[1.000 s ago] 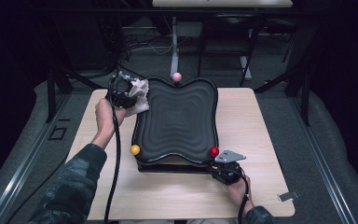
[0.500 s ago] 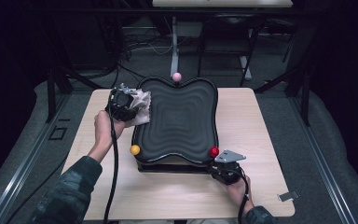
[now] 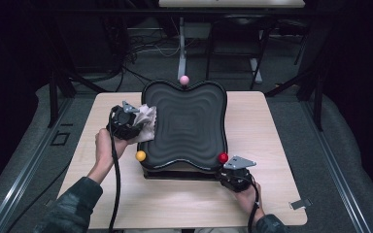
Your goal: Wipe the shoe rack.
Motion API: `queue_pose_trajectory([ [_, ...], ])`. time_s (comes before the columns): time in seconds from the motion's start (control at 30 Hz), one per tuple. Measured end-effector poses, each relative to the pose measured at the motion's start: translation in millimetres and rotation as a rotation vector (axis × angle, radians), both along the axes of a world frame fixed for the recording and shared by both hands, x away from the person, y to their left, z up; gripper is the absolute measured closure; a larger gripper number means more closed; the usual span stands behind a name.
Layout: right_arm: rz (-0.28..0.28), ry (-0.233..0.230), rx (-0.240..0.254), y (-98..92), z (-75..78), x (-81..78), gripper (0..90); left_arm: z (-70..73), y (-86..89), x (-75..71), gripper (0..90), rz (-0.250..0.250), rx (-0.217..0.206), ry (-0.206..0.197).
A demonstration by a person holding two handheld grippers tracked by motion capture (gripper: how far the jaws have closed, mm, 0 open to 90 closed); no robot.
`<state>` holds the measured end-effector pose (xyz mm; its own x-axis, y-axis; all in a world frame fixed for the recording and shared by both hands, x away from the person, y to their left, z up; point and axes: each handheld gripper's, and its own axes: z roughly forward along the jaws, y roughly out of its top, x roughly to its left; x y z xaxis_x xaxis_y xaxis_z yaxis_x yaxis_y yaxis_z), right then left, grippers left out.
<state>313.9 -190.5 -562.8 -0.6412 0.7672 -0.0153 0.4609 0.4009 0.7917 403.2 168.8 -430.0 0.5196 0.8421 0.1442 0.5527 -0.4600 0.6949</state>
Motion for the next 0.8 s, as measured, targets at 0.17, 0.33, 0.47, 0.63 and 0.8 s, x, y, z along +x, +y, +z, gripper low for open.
queue_pose_trajectory([
  [0.17,0.0,0.0,0.001,0.0,0.0,0.0,74.0,-6.6,4.6,-10.0,77.9,0.0,-0.011,0.003],
  [0.33,-0.001,0.0,0.0,0.1,0.0,0.0,74.0,-12.9,9.6,-21.2,78.0,-0.003,-0.024,0.007],
  [0.47,-0.002,0.0,-0.001,0.1,0.0,0.0,74.0,-16.8,13.0,-29.1,78.0,-0.011,-0.032,0.017],
  [0.63,-0.001,0.001,0.0,0.1,0.0,0.0,74.1,-19.3,14.0,-37.2,78.0,-0.02,-0.032,0.024],
  [0.8,-0.002,0.001,-0.001,0.1,0.0,0.0,74.0,-20.4,14.2,-41.9,78.0,-0.029,-0.03,0.031],
])
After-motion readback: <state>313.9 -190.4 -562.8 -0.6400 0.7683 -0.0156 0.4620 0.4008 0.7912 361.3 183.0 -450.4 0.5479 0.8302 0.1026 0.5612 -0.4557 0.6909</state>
